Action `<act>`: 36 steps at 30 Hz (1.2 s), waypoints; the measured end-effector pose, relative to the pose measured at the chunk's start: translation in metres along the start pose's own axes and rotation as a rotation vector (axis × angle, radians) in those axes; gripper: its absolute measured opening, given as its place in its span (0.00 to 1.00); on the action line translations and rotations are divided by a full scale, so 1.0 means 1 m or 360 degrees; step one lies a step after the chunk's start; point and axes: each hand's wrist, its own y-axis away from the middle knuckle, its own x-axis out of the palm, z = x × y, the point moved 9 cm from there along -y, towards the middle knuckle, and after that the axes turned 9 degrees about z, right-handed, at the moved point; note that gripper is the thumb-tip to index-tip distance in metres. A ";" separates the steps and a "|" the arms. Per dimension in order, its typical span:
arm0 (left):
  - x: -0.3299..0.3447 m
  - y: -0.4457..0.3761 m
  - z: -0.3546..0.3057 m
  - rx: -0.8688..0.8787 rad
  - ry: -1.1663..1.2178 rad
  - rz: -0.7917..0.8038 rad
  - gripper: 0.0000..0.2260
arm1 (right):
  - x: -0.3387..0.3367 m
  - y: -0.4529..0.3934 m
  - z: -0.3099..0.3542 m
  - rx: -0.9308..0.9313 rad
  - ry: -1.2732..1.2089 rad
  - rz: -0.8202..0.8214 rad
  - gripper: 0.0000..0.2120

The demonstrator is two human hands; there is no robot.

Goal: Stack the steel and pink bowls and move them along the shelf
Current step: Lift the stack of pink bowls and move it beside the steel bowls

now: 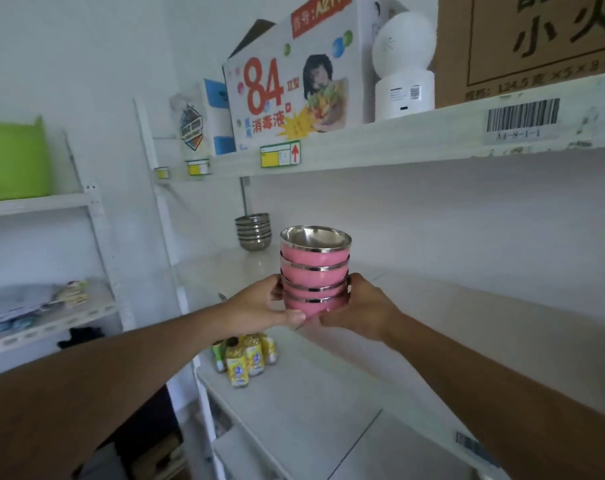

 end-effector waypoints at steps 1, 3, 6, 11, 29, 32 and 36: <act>-0.006 0.008 0.006 -0.0012 0.0006 -0.0006 0.31 | 0.008 -0.002 0.005 -0.0006 -0.0009 0.0008 0.36; -0.018 0.022 0.019 -0.0038 0.0015 -0.0026 0.32 | 0.026 -0.005 0.020 -0.0052 -0.0015 0.0040 0.30; -0.043 0.035 0.037 -0.0055 0.0007 -0.0055 0.34 | 0.052 -0.014 0.045 -0.0128 0.0009 0.0057 0.29; -0.086 0.059 0.076 -0.0019 0.0063 -0.0096 0.36 | 0.096 -0.042 0.081 -0.0107 0.0086 0.0028 0.33; -0.180 0.065 0.221 0.0093 0.0259 -0.0272 0.34 | 0.194 -0.158 0.108 -0.0010 0.0154 0.0122 0.40; -0.182 0.037 0.219 0.0114 0.0249 -0.0272 0.35 | 0.175 -0.178 0.107 -0.0081 0.0189 0.0147 0.31; -0.187 -0.010 0.214 0.0097 0.0237 -0.0239 0.37 | 0.149 -0.211 0.091 -0.0166 0.0148 0.0190 0.27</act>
